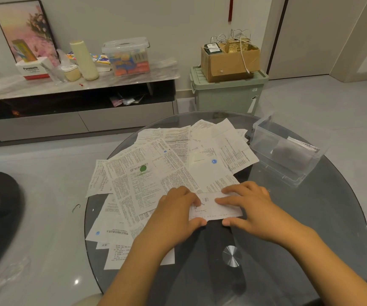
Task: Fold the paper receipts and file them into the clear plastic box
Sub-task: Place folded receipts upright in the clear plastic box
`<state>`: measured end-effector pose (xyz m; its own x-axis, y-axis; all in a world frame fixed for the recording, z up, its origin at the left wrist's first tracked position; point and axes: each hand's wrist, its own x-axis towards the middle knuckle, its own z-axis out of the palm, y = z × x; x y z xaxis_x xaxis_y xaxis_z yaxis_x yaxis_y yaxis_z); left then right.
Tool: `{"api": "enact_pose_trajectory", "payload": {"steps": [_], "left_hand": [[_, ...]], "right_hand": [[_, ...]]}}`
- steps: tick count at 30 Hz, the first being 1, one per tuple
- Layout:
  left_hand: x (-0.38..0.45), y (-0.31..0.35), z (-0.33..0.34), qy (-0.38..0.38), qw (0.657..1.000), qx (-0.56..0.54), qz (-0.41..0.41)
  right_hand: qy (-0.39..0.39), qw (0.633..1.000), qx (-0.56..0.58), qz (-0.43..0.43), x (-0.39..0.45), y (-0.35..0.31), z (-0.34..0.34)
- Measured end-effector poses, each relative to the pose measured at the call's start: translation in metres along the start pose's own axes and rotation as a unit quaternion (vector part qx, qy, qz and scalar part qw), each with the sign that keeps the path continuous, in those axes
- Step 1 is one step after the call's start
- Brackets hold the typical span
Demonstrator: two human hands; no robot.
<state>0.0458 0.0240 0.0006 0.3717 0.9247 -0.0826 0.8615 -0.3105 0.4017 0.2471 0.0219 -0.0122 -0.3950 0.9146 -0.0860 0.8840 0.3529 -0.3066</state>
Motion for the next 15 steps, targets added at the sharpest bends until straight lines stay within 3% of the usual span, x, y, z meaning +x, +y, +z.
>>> {"api": "enact_pose_trajectory", "payload": {"steps": [15], "left_hand": [[0.0034, -0.0053, 0.0024, -0.024, 0.999, -0.022, 0.026]], "right_hand": [[-0.031, 0.999, 0.009, 0.01, -0.0077, -0.0024, -0.0062]]}}
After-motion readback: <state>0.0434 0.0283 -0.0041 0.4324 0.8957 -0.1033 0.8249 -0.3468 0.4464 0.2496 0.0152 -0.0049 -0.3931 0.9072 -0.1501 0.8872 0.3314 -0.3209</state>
